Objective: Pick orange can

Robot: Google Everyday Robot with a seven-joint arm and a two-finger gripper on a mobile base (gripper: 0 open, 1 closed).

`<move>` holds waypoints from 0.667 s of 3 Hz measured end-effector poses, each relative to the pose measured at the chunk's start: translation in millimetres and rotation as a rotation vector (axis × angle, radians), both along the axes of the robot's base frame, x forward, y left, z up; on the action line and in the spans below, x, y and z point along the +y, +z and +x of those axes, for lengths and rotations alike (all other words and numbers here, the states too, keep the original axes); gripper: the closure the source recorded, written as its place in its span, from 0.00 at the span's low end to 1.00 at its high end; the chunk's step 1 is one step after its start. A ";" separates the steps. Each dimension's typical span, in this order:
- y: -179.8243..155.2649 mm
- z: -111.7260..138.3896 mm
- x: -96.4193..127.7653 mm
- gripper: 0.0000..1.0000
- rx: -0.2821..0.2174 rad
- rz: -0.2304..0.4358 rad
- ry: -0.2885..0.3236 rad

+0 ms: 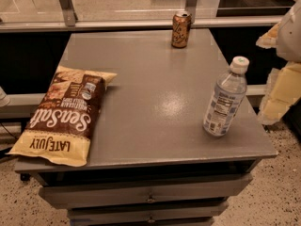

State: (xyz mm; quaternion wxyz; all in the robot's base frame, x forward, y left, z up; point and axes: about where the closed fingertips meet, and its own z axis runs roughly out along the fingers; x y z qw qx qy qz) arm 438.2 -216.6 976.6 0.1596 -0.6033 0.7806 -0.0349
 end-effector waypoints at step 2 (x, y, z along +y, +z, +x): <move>11.0 20.1 -12.6 0.00 -0.037 -0.003 0.026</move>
Offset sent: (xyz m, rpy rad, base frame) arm 0.0576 -0.0393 0.0286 -0.0089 -0.0897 0.0770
